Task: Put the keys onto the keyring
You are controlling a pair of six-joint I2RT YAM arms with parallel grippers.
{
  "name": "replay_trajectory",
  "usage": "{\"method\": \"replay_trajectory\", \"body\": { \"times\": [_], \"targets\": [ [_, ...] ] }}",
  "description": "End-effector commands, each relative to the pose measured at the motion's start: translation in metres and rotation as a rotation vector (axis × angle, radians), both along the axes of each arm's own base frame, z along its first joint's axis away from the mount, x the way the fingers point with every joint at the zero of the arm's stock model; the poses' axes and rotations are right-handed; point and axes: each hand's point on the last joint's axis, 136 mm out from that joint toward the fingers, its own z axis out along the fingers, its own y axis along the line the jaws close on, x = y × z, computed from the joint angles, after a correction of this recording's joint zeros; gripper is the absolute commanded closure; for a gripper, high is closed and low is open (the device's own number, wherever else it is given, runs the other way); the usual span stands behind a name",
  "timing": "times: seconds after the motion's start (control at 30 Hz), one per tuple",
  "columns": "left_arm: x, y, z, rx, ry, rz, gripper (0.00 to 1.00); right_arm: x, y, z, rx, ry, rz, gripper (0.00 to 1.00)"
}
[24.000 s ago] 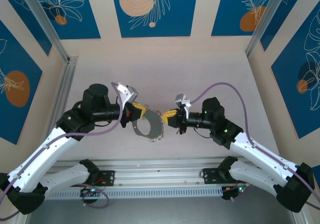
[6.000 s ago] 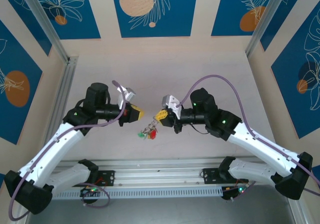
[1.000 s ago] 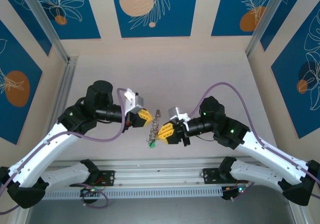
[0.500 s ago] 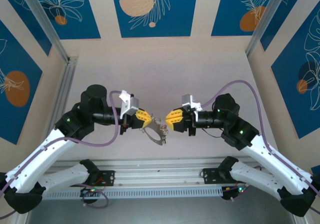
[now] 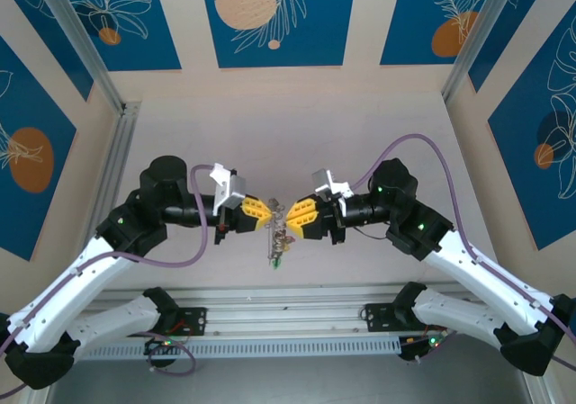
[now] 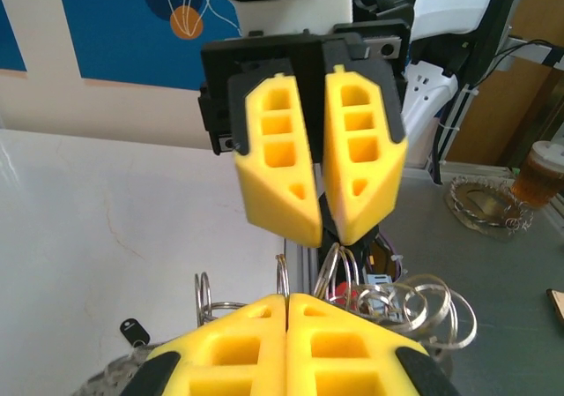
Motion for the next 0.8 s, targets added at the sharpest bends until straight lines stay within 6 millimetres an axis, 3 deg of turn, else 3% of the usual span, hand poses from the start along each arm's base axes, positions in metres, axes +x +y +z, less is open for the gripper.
{"method": "replay_trajectory", "body": {
  "times": [0.0, 0.5, 0.77],
  "targets": [
    [-0.004, -0.001, 0.016, -0.061, -0.053, -0.015, 1.00, -0.010, 0.001, 0.016, 0.038, -0.050, 0.043, 0.84],
    [-0.004, -0.001, 0.018, -0.120, -0.043, -0.008, 1.00, -0.016, 0.018, 0.006, -0.005, -0.053, 0.074, 0.84],
    [-0.005, 0.000, 0.021, -0.153, -0.037, -0.006, 1.00, -0.013, 0.003, 0.014, 0.001, -0.088, -0.037, 0.77]
  ]
}}
